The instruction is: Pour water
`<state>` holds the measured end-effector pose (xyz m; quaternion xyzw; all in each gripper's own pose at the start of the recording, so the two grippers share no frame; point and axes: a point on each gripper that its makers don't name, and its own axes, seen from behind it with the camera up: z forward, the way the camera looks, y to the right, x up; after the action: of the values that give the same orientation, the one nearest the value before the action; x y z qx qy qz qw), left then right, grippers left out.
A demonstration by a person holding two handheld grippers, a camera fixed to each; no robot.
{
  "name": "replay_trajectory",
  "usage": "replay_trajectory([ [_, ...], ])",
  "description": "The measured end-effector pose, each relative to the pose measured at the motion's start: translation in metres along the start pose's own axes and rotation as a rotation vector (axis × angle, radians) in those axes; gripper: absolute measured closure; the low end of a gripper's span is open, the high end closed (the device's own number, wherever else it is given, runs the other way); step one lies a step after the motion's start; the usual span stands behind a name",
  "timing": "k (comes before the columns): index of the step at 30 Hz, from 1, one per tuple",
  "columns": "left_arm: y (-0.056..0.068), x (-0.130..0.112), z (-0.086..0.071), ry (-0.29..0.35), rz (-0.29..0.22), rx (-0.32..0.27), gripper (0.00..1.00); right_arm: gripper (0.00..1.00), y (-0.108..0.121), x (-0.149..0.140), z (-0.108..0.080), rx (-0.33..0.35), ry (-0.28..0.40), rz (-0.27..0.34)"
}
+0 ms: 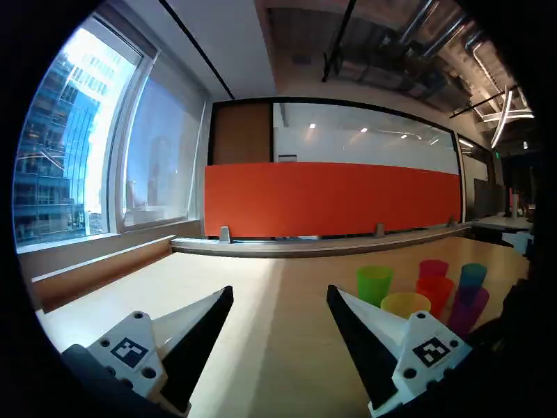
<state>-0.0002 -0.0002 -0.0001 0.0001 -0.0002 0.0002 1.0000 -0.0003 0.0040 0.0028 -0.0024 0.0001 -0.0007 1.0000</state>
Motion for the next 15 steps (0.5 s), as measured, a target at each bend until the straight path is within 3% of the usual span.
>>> replay_trajectory([
  [6,-0.003,0.001,-0.003,-0.01,0.023,0.002,0.0,0.0,0.002,0.01,0.001,-0.002,0.0,-0.011],
  [15,0.008,0.044,0.006,-0.004,-0.004,-0.059,0.0,0.0,-0.012,0.06,0.008,0.058,0.008,-0.021],
])
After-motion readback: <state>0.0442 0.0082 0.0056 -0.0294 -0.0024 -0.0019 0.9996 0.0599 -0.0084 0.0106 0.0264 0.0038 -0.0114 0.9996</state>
